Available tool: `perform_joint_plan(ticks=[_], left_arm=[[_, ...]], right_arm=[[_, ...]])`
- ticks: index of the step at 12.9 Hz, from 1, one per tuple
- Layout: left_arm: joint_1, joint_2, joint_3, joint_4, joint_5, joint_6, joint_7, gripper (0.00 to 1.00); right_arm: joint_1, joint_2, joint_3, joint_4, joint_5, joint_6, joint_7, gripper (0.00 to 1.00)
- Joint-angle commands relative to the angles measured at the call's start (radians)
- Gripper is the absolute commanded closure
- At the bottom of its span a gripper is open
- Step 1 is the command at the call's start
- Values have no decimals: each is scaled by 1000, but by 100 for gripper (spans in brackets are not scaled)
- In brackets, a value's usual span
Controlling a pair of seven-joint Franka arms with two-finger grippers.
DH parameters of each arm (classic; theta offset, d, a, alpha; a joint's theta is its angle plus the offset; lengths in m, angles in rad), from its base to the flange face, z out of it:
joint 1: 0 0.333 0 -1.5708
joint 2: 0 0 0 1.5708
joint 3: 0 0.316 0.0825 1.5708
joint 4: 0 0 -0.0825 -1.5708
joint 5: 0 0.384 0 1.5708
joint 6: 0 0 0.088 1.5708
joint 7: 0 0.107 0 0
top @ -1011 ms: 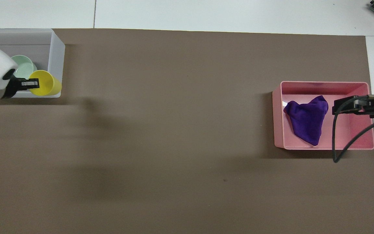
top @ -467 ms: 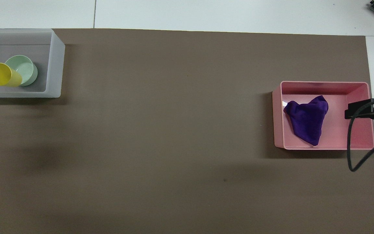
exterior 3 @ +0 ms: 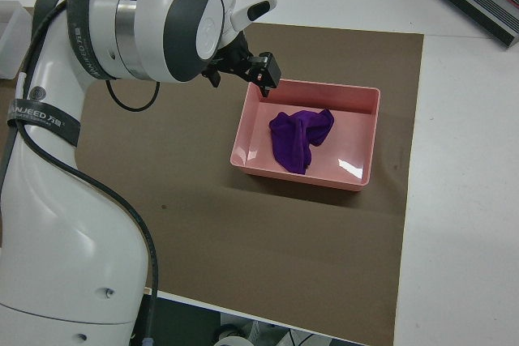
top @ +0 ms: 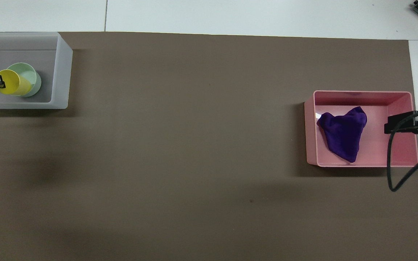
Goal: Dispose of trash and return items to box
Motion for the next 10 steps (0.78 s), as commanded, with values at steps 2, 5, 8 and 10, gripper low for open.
perform_joint_plan(ticks=[2, 5, 8, 10], left_arm=[[4, 9, -3, -3, -18, 23, 23, 91], [1, 8, -3, 10, -12, -5, 23, 48], [-14, -45, -9, 13, -10, -78, 22, 26], [-62, -122, -9, -22, -10, -141, 22, 8]], right_arm=[[-7, -23, 4, -31, -5, 9, -8, 0], [-7, -23, 4, -31, -5, 14, -3, 0], [-19, -5, 3, 1, 0, -4, -3, 0], [-25, -13, 3, -12, 12, 5, -1, 0]])
